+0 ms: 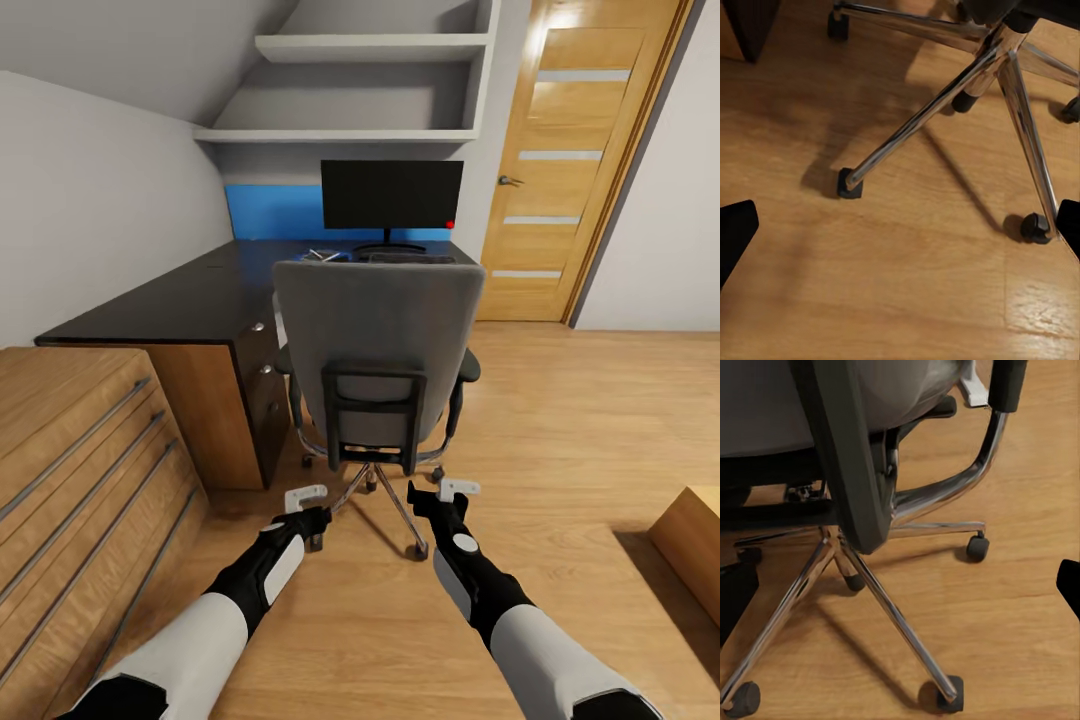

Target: In the bedroom, organize the workspace by keeping the computer under the desk, ensuring the monitor is on the desk, placing the keyboard on the desk next to the monitor, placing the mouse on the desk next to the keyboard, moving the folder from the swivel chair onto the desk next to the mouse, stacking the notebook on top of the folder with the pen on top of the notebook, and positioning the swivel chair next to the desk.

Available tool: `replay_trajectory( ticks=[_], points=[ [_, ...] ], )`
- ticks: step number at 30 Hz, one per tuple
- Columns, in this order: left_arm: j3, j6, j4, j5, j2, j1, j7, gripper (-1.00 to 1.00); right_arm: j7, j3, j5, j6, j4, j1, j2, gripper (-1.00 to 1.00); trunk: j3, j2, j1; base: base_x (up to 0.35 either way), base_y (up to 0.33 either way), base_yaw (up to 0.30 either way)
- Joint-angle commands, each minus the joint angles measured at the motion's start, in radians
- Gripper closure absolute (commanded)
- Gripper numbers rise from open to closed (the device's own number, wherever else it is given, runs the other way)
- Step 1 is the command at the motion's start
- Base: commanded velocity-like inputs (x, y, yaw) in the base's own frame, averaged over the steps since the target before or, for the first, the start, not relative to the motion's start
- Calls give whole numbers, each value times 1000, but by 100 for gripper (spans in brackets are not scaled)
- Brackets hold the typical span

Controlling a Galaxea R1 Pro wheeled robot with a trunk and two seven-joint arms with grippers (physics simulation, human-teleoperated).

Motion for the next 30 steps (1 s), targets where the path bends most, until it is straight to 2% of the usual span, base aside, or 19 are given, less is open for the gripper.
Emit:
replay_trajectory(
  ticks=[1, 12, 30],
  points=[
    [-4, -1, 0, 6, 0, 0, 7, -100, -7, 10, -10, -9, 6, -1, -1, -100, -1, 0, 0, 275, 0, 0],
    [-5, -8, 30, 6, 0, 0, 8, -100, -5, 16, -10, -17, 54, 2, 0, -100, -1, 0, 0, 309, 0, 0],
    [-8, -13, 49, 6, 0, 0, 8, -100, -5, 14, -10, -18, 60, 3, 11, -100, -1, 0, 0, 321, 0, 0]
  ],
)
